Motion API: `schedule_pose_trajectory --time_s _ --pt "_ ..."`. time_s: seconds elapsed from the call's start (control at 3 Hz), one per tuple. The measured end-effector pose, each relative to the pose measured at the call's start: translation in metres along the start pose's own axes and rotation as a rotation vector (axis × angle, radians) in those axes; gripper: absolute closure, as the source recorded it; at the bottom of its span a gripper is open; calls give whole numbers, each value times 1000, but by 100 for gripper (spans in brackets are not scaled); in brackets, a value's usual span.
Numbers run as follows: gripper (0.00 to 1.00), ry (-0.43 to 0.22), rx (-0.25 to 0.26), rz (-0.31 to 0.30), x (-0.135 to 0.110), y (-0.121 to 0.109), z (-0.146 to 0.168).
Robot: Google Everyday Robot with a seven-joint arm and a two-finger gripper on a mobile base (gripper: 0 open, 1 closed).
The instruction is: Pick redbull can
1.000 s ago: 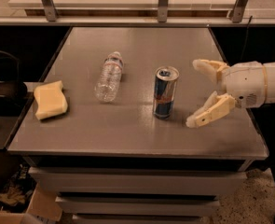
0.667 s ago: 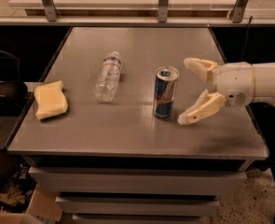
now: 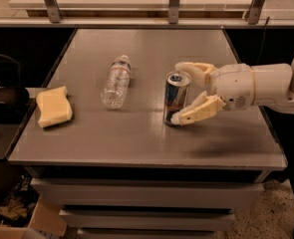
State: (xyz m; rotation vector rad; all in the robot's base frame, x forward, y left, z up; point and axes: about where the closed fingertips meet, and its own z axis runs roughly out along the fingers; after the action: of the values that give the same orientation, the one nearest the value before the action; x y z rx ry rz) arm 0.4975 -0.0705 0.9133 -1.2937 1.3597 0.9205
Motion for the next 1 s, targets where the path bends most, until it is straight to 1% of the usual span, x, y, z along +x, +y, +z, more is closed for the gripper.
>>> schedule_pose_trajectory --time_s 0.33,0.67,1.0 --pt "41 -17 -18 0 -2 1 6" --pt "64 -18 -30 3 -3 0 7" --pt "87 -8 -33 -16 -16 -4 -4"
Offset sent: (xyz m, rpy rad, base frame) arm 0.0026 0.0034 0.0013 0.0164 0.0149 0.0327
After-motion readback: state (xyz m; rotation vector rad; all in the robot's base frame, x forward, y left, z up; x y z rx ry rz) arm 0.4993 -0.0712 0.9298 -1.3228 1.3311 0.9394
